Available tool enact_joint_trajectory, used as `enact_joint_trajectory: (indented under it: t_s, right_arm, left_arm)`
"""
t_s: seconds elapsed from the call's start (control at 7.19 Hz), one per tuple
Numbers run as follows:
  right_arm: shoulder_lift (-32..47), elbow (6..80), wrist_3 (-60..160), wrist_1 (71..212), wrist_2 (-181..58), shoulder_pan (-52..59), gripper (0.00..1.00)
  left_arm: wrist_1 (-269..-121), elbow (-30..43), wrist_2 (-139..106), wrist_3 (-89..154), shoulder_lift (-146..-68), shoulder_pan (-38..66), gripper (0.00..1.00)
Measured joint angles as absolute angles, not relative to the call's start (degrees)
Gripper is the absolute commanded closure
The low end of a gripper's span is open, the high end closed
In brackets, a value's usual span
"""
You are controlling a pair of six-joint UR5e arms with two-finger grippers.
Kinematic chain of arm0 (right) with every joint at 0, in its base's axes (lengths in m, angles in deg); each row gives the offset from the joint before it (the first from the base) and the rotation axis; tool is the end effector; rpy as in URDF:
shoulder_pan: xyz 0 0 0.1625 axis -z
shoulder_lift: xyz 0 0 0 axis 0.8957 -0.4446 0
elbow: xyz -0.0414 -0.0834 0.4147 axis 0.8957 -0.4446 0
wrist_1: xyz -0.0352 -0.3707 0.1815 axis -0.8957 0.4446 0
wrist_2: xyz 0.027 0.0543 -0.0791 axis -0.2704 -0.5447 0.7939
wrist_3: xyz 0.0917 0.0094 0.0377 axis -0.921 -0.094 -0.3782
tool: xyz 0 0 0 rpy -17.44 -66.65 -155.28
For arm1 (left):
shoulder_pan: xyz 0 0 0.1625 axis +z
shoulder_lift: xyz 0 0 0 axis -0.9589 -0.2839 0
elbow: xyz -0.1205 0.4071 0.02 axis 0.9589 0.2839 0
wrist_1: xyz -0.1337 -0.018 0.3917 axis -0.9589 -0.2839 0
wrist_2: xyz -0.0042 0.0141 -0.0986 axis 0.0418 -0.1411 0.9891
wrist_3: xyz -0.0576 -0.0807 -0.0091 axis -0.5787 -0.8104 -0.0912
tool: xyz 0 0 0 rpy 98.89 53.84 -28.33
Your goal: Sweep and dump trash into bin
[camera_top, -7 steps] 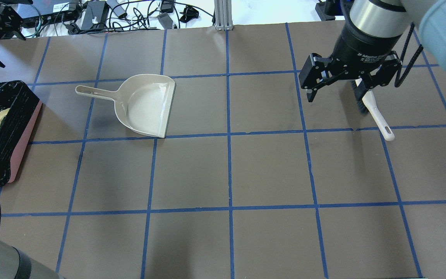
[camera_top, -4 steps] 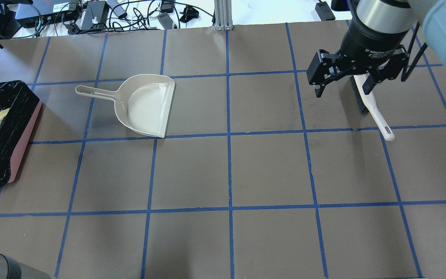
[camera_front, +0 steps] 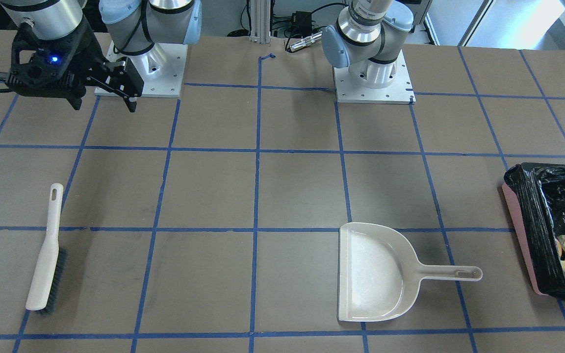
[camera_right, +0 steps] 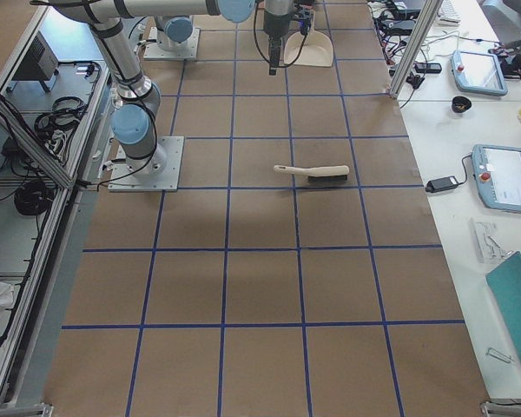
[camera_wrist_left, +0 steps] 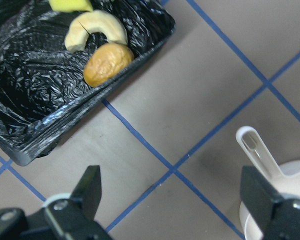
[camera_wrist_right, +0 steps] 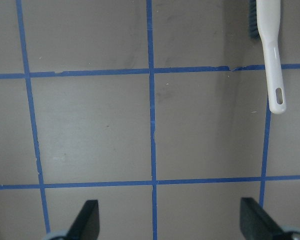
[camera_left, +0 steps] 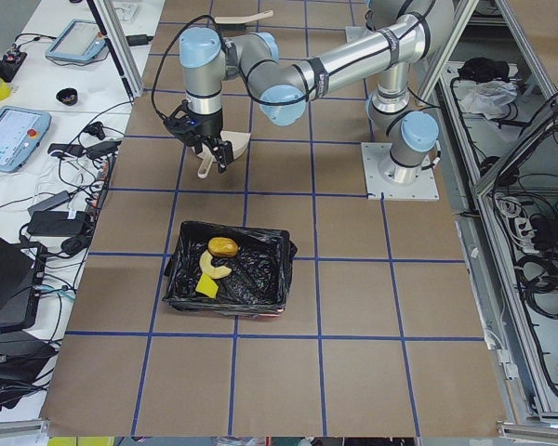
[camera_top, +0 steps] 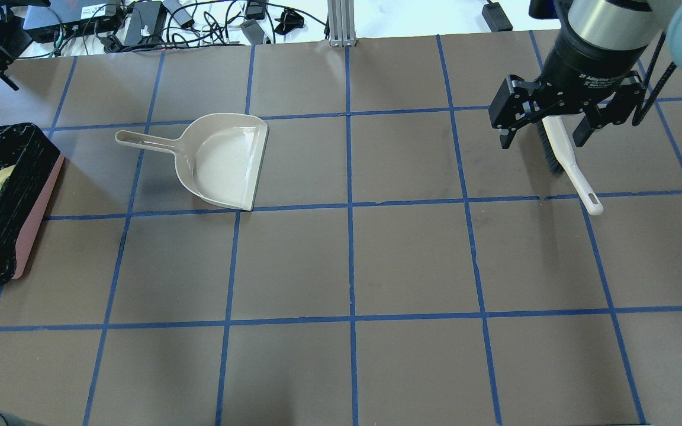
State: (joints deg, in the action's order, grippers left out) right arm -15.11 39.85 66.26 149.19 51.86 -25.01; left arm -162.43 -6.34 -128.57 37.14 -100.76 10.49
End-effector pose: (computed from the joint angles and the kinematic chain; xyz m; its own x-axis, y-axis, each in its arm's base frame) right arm 0.1214 -0.4709 0.5018 -0.9996 0.0266 0.0055 0.0269 0.9983 0.0523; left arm 0.1532 -0.5937 0.4752 -0.7950 -0.6065 0.0098 -0.6051 0.7920 -0.0813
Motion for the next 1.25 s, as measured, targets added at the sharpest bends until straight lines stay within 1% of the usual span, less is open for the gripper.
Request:
enact_joint_trajectory:
  t_s: [0.28, 0.7, 0.97, 1.25]
  right_arm:
    - [-15.50, 42.17, 65.94, 149.29, 51.63, -24.99, 0.00]
    - [-15.64, 43.25, 65.76, 150.14, 51.76, -24.99, 0.00]
    - [-15.64, 43.29, 65.44, 150.37, 51.58, -24.99, 0.00]
    - [-15.65, 43.30, 65.53, 150.96, 51.25, -24.99, 0.00]
  left_arm:
    - [-163.97, -4.67, -127.14, 46.29, -98.13, 7.41, 0.00]
    - [-164.14, 1.00, -126.64, 57.39, -92.72, 4.15, 0.01]
    - [-164.34, 4.62, -126.84, 59.97, -88.41, 0.24, 0.01]
    - [-164.26, 7.01, -126.68, 60.13, -86.39, -5.42, 0.00]
